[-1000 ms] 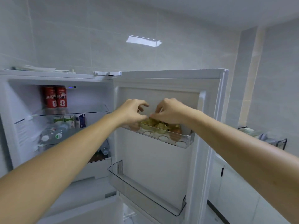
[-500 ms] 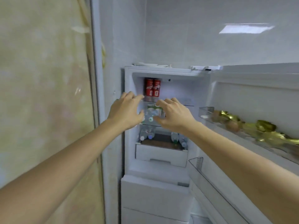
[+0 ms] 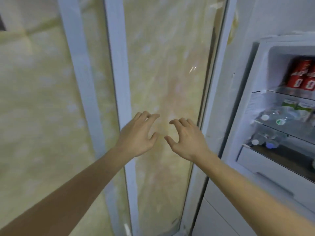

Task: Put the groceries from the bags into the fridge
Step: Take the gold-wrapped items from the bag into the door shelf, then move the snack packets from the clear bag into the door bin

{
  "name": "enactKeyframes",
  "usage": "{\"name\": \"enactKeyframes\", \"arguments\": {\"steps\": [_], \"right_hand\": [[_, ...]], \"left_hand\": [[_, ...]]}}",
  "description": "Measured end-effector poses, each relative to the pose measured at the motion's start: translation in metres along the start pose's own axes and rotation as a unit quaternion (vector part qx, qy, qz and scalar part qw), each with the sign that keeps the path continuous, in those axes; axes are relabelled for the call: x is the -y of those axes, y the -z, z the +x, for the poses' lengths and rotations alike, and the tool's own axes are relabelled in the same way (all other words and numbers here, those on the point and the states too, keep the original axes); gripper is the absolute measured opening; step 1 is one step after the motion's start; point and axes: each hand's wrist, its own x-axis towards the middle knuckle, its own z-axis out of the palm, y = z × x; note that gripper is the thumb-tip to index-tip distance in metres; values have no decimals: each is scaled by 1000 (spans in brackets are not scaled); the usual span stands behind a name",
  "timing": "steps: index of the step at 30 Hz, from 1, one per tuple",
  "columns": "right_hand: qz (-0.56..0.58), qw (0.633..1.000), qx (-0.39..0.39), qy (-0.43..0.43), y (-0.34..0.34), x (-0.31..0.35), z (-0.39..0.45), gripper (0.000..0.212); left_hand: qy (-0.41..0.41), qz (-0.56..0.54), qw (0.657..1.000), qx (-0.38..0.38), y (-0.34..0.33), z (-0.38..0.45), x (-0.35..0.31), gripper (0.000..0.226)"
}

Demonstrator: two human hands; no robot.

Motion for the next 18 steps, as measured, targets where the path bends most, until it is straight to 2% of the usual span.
{"name": "enactKeyframes", "arguments": {"steps": [4,7,9,13,18], "right_hand": [[53,993,-20,105,-37,55,-26,43],[114,979,-46,163,-57,99,-50,27],[137,969,-35,204,-70,131,-65,23],[176,943,35,281,-99,214,-91,32],[169,907,124,364,-133,342,-125,46]], "left_hand": [[-20,44,999,21,18,-73,-1,49],[53,69,996,9,38,-135,12,50],[105,103,989,18,54,-183,28,51],[232,151,960,41,93,-290,62,53],[385,175,906,35,149,-438,103,57]]}}
